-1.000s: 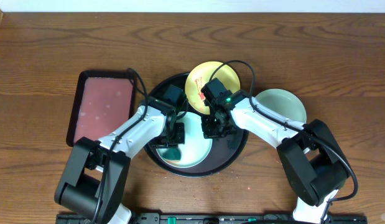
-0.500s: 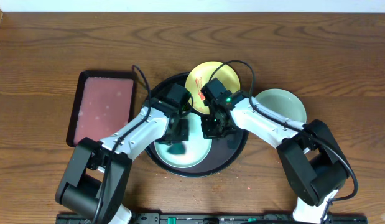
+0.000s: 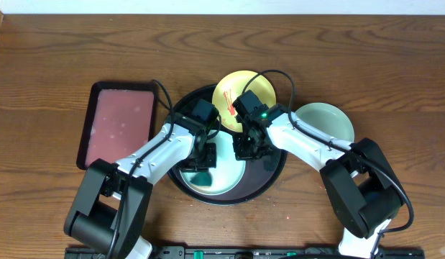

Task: Clean dirty plates on tray and stack at the side
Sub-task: 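Scrub the held green plate with the sponge in the left gripper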

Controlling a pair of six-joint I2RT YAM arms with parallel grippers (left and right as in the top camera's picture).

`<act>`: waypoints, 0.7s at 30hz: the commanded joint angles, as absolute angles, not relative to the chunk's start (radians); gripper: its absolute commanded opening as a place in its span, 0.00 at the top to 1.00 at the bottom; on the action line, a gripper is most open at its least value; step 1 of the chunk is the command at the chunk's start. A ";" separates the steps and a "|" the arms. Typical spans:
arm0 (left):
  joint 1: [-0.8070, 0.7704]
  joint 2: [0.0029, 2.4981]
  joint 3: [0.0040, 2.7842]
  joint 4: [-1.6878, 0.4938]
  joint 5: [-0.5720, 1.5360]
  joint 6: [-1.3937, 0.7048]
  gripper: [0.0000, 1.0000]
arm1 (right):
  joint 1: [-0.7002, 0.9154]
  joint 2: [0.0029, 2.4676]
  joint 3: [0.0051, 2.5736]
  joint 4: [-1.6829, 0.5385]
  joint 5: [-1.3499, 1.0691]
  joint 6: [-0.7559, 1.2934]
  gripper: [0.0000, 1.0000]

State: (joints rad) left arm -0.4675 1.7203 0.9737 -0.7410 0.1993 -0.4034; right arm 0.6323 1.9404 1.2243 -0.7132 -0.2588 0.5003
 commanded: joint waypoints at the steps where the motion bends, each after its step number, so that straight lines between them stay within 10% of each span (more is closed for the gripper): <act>1: -0.474 1.720 0.966 -0.711 0.403 -0.262 0.92 | 0.629 1.953 1.237 -0.715 -0.252 0.512 0.99; 11: -0.432 1.719 0.970 -0.636 -0.070 -0.595 0.93 | 0.628 1.953 1.237 -0.714 -0.252 0.512 0.99; 21: -0.369 1.661 1.186 -0.834 -0.087 -0.633 0.93 | 0.628 1.953 1.240 -0.715 -0.252 0.511 0.99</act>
State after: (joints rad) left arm -0.3904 1.7180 1.0992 -0.8101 -0.0120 -0.6102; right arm 0.6323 1.9404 1.2243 -0.7132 -0.2611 0.5007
